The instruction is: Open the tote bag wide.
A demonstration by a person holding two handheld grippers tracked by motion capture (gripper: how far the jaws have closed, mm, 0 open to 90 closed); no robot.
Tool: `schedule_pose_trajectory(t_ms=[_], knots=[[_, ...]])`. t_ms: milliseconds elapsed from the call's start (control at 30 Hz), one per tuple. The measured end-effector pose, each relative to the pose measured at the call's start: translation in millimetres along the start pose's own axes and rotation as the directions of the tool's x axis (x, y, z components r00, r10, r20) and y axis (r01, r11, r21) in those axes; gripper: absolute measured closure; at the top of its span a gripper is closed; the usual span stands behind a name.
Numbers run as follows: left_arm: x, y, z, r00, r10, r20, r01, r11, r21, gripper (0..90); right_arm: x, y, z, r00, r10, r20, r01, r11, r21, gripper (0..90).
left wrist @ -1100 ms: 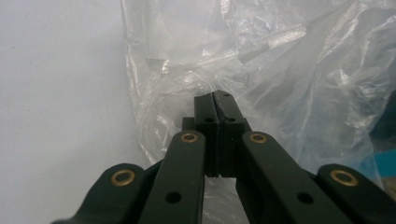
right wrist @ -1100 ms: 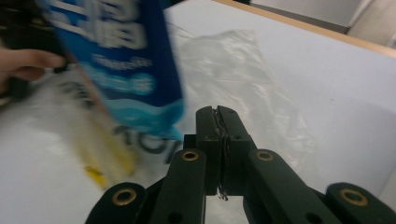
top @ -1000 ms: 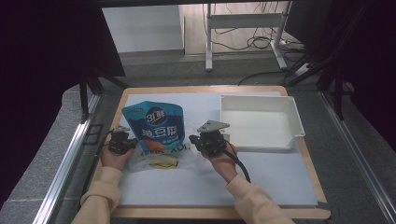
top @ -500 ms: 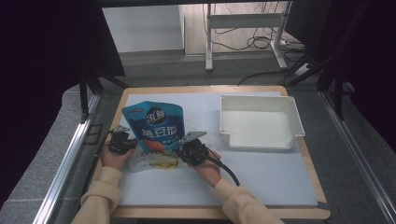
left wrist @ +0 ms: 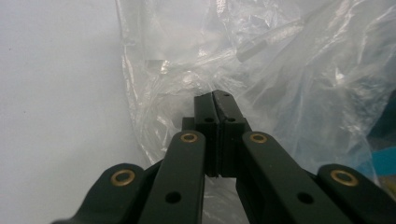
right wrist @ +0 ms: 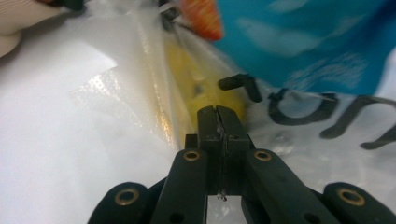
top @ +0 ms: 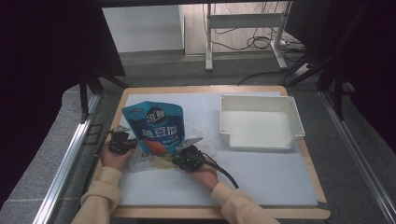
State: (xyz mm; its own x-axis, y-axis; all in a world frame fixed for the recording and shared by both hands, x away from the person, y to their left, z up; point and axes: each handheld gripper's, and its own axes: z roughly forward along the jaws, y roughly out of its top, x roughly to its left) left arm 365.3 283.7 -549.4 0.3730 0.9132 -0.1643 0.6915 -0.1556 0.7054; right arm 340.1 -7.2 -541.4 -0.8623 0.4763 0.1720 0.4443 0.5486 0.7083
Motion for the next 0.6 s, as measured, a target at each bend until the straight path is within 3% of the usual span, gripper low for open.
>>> schedule_pose_trajectory(t_ms=[300,533,600], knots=[[-0.3,0.0,0.1,1.0,0.001,0.0,-0.001,1.0,0.0,89.9,10.4,-12.3,-7.3,0.9978,-0.001,-0.067,0.002,1.0,0.001,89.0],[-0.5,0.0,0.2,1.0,0.002,-0.001,-0.002,1.0,0.0,89.8,10.6,-14.3,-10.1,0.9975,0.002,-0.071,-0.002,1.0,0.0,89.0],[-0.4,-0.1,0.0,1.0,0.002,0.0,-0.002,1.0,0.001,89.8,8.7,-11.3,-17.4,0.9977,0.007,-0.068,-0.009,1.0,-0.027,89.0]])
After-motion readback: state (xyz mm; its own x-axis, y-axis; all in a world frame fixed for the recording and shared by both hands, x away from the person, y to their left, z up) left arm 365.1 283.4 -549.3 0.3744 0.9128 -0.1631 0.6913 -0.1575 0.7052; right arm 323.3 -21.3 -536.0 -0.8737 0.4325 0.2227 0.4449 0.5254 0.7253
